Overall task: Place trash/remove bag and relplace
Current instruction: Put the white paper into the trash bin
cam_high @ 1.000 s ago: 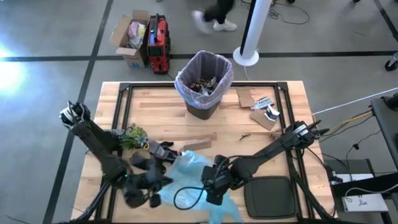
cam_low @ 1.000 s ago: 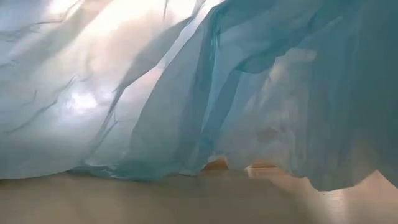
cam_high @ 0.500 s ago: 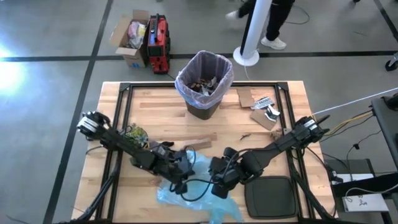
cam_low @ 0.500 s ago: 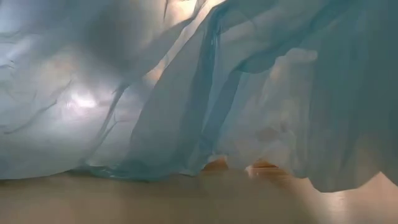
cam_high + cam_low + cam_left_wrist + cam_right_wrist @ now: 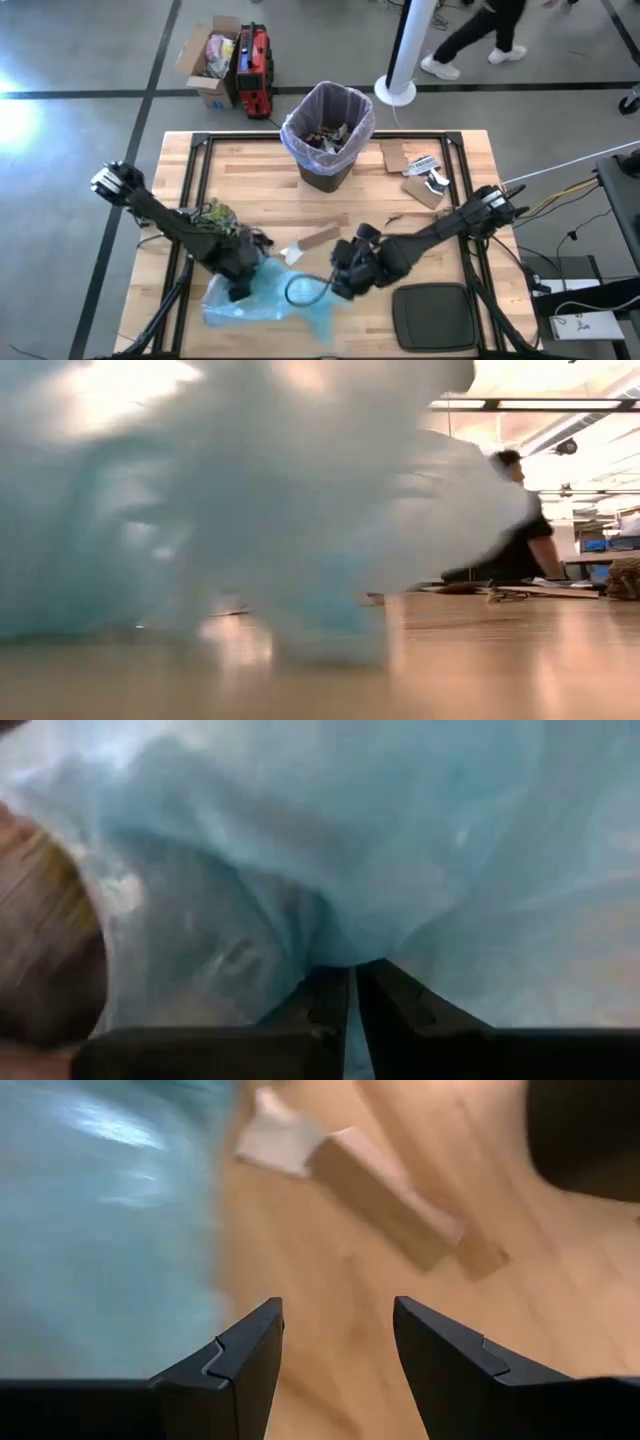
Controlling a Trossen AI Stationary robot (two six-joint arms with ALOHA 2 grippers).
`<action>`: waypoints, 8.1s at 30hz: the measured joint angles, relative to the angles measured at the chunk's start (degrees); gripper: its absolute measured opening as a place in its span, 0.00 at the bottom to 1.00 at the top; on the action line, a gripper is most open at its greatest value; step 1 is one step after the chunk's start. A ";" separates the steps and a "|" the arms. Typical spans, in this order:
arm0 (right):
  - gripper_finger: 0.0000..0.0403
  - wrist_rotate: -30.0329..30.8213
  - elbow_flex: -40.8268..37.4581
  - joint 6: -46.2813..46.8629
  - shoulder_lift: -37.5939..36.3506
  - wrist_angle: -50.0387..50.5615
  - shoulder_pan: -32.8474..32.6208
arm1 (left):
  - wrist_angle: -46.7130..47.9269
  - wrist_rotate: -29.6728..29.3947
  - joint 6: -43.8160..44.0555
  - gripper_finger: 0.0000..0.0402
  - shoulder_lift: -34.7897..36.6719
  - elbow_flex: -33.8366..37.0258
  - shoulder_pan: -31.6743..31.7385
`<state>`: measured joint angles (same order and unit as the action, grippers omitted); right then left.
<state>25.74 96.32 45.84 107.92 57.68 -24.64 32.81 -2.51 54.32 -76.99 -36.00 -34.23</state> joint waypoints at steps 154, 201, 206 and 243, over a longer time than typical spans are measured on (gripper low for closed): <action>0.48 -2.13 -0.35 31.30 -8.26 8.62 -3.32 | -44.36 -12.95 -37.35 0.03 -15.13 -6.00 19.14; 0.68 -15.05 -35.47 60.09 -3.63 -29.77 8.04 | -36.49 -17.08 -17.63 0.03 12.57 21.54 17.04; 0.61 -13.02 -35.24 61.05 -1.65 -29.92 8.02 | -36.49 -16.93 -16.96 0.03 12.02 21.59 17.04; 0.00 25.90 15.41 -13.94 -4.57 -22.37 14.52 | -37.19 -16.40 -18.84 0.03 10.61 22.00 17.06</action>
<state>51.64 111.74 31.90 103.35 35.32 -10.12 -4.38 -18.92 35.48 -66.38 -14.00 -17.17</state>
